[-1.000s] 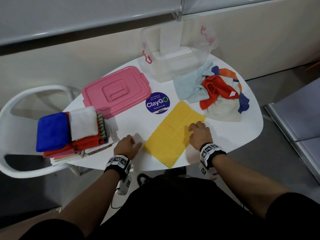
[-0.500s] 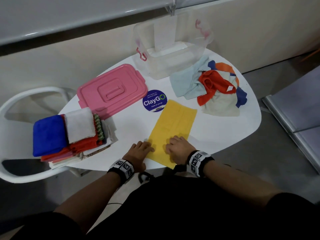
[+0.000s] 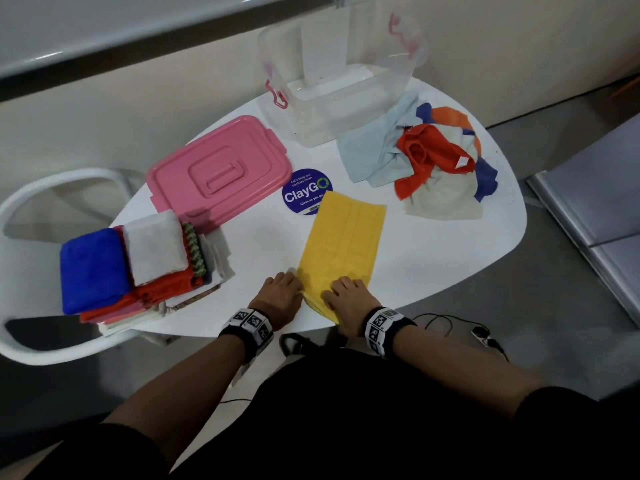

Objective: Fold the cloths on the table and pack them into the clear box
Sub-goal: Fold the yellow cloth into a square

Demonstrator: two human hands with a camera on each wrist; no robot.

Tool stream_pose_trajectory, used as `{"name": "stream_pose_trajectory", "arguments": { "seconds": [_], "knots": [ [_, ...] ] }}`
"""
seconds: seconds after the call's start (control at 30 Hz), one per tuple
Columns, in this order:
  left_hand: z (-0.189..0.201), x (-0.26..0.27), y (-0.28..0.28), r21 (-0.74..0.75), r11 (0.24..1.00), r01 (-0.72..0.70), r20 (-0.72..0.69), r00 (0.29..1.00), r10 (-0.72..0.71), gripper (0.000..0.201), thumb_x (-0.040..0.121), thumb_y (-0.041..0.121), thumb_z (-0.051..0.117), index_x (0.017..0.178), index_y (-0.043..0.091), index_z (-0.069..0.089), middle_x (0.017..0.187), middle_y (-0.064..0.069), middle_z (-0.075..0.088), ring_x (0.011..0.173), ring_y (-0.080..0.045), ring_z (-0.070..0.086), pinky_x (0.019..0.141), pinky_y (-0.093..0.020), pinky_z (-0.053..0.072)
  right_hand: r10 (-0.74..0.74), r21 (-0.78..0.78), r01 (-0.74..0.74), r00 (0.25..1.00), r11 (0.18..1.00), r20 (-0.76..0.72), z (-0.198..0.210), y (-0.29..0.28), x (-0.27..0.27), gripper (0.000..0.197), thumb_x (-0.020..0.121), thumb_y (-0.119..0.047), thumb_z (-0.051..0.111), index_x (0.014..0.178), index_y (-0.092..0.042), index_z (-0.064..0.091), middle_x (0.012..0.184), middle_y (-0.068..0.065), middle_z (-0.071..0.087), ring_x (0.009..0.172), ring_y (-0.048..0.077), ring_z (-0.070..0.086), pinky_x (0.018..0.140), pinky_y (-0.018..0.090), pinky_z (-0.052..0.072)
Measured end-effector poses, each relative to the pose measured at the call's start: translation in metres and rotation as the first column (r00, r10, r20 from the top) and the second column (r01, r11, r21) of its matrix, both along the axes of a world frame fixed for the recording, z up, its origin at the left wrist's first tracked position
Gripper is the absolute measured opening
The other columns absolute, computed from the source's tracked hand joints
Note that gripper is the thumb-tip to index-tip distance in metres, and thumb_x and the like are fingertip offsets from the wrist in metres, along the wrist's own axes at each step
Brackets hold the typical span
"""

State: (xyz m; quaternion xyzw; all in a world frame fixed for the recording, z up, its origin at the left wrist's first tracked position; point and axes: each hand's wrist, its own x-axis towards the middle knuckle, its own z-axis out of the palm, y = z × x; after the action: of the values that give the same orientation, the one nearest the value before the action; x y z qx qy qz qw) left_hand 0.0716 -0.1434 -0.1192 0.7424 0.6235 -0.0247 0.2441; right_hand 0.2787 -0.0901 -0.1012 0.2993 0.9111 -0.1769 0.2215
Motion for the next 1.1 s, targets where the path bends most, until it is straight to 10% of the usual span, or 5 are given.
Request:
{"name": "stream_pose_trajectory", "arguments": {
  "seconds": [0.17,0.33,0.5,0.9,1.1],
  "knots": [
    [0.017,0.002,0.029,-0.026,0.975,-0.219,0.204,0.954,0.22,0.063,0.075,0.058,0.035,0.096,0.01,0.068,0.117,-0.007,0.06,0.107,-0.029,0.05,0.091,-0.04,0.041,-0.405,-0.374,0.301,0.883,0.877,-0.238,-0.003,0.021,0.017,0.016,0.08,-0.025,0.068,0.092,-0.016,0.062,0.092,0.008,0.063,0.089,0.03,0.057,0.078,0.04,0.048],
    [0.028,0.011,0.052,-0.47,0.775,-0.423,0.513,0.583,0.63,0.062,0.059,0.067,0.064,0.099,0.02,0.065,0.109,0.005,0.067,0.101,-0.013,0.061,0.088,-0.029,0.047,-0.779,-0.571,0.607,0.62,0.553,-0.094,0.007,0.062,0.04,0.034,0.087,-0.028,0.061,0.118,-0.014,0.063,0.101,0.0,0.06,0.091,0.02,0.056,0.077,0.027,0.041],
    [0.011,0.007,0.058,-0.38,0.82,-0.427,0.297,0.784,0.546,0.049,0.081,0.051,0.065,0.119,0.022,0.056,0.102,0.0,0.062,0.099,-0.025,0.06,0.079,-0.028,0.039,-0.86,-0.6,0.682,0.51,0.419,-0.021,-0.009,0.069,0.049,0.031,0.092,-0.028,0.061,0.118,-0.012,0.058,0.103,0.008,0.066,0.088,0.023,0.062,0.078,0.033,0.049],
    [-0.005,0.03,0.058,-0.261,0.773,-0.577,0.31,0.709,0.634,0.034,0.102,0.04,0.042,0.122,0.016,0.053,0.095,-0.015,0.067,0.088,-0.034,0.063,0.075,-0.036,0.049,-0.906,-0.502,0.78,0.423,0.374,-0.018,-0.015,0.069,0.05,0.046,0.099,-0.037,0.052,0.137,-0.011,0.049,0.132,0.012,0.058,0.118,0.03,0.055,0.091,0.03,0.04],
    [-0.008,0.033,0.06,-0.3,0.715,-0.632,0.261,0.666,0.698,0.025,0.102,0.032,0.041,0.114,0.012,0.05,0.093,-0.02,0.066,0.087,-0.038,0.063,0.074,-0.041,0.051,-0.895,-0.481,0.776,0.445,0.408,-0.041,-0.011,0.067,0.05,0.037,0.095,-0.035,0.058,0.125,-0.013,0.058,0.118,0.008,0.065,0.109,0.026,0.058,0.084,0.027,0.039]
  ]
}}
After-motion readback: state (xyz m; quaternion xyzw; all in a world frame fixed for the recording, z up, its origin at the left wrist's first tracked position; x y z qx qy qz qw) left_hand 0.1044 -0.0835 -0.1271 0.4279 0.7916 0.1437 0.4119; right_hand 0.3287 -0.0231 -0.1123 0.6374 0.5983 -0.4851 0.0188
